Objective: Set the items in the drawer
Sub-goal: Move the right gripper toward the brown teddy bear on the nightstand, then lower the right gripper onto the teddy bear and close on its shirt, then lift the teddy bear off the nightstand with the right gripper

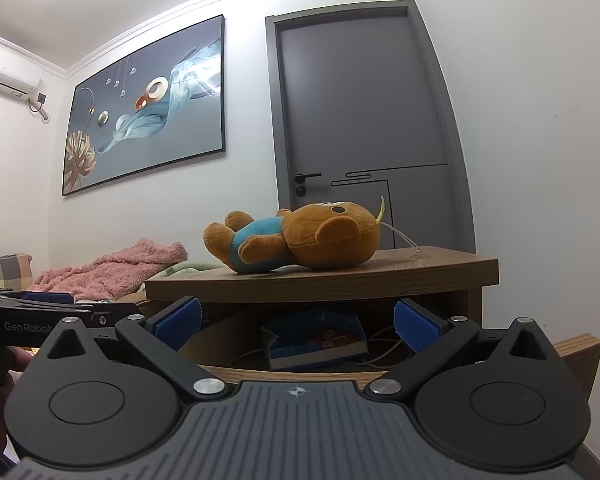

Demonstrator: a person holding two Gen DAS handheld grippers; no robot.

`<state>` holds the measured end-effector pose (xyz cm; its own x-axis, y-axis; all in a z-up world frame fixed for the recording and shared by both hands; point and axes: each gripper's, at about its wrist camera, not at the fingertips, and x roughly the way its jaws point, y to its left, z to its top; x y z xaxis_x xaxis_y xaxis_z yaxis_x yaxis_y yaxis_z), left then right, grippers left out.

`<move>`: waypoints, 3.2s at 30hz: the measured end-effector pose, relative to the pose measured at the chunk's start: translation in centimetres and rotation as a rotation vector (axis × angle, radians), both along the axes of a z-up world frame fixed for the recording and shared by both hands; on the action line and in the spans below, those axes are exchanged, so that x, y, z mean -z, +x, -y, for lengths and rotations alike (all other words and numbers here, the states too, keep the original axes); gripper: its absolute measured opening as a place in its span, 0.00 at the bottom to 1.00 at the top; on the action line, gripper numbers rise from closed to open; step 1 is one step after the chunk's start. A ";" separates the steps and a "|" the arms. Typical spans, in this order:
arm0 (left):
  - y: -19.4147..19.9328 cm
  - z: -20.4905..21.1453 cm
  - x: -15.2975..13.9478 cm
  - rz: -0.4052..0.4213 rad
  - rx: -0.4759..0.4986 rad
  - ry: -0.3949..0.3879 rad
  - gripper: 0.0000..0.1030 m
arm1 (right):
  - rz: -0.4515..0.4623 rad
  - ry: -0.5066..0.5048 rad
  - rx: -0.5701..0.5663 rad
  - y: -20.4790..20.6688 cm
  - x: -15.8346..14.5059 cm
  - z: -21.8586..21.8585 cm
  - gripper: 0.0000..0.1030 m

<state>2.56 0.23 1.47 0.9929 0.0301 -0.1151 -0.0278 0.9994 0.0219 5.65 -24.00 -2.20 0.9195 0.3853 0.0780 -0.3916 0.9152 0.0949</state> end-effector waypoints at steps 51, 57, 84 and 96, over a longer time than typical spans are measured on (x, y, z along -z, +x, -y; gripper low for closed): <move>-3.5 -2.9 -0.7 0.199 0.056 -0.057 0.99 | 0.145 -0.020 -0.049 -3.8 -1.3 2.7 1.00; -3.6 -3.6 -0.6 0.171 0.044 -0.081 0.99 | 0.052 -0.049 -0.102 -3.3 -6.9 2.9 1.00; -5.5 -5.3 -0.4 0.139 0.067 -0.111 0.99 | -0.415 -1.014 -0.262 20.4 -17.0 -18.9 1.00; -5.0 -4.6 -0.2 0.123 0.080 -0.113 0.99 | -0.419 -0.954 -0.218 21.3 -17.1 -16.8 0.61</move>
<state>-2.49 4.80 1.69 0.9984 -0.0553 0.0093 0.0559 0.9945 -0.0891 26.98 -7.23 14.92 0.7067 0.2791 -0.6502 -0.6583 0.5961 -0.4596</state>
